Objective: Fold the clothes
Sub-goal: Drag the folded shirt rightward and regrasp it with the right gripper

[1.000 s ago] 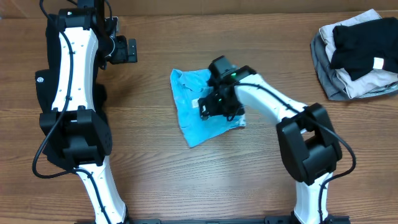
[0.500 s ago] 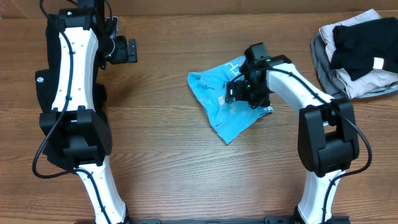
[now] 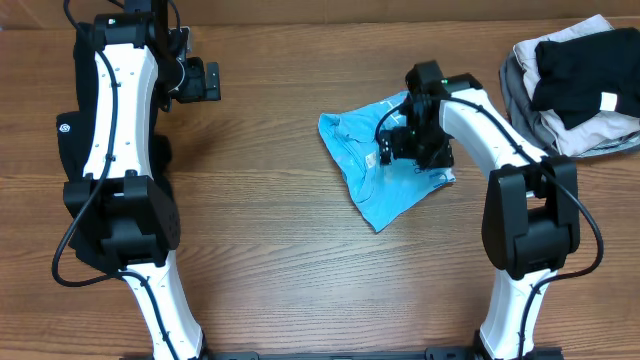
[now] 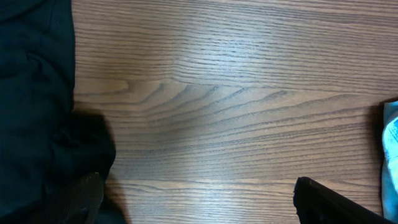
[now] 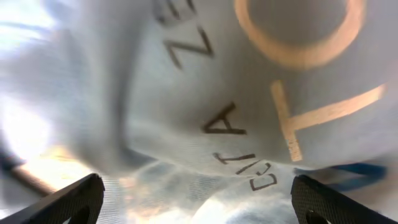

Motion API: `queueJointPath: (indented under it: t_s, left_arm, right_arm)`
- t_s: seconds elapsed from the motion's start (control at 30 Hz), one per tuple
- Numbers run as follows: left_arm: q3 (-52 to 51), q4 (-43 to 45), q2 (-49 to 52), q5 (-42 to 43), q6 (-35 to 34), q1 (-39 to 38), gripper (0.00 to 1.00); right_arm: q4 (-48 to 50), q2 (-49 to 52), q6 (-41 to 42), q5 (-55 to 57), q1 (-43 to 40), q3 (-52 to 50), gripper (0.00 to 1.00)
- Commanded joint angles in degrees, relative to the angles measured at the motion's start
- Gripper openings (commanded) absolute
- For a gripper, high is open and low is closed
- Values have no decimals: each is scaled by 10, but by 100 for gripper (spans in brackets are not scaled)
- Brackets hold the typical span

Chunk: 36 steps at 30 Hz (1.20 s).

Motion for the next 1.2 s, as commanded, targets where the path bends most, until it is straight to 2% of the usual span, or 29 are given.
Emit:
queueJointPath:
  t_s: [0.0, 0.23, 0.43, 0.8, 0.83, 0.97, 1.03, 1.1, 1.17]
  left_arm:
    - [12, 5, -6, 0, -3, 3, 100]
    - [12, 20, -6, -5, -3, 3, 100]
    - [12, 19, -6, -13, -3, 14, 100]
    - [12, 3, -6, -12, -4, 40, 100]
    - [12, 4, -6, -12, -4, 40, 100]
    - [12, 4, -6, -12, -4, 40, 100]
    - [12, 4, -6, -12, -4, 40, 100]
    - [12, 4, -6, -12, -4, 40, 100]
    - [12, 4, -6, -12, -4, 40, 100]
  right_arm:
    - [0, -61, -7, 12, 19, 32, 100]
    - [22, -74, -8, 20, 87, 34, 100]
    - [54, -31, 18, 114, 153, 34, 100]
    - [105, 61, 23, 178, 167, 34, 100]
    - [106, 64, 23, 177, 167, 34, 98]
    - [106, 85, 23, 175, 167, 31, 66]
    - [104, 96, 23, 176, 167, 25, 63]
    - [102, 105, 27, 177, 167, 18, 51]
    - [99, 110, 40, 178, 166, 12, 45]
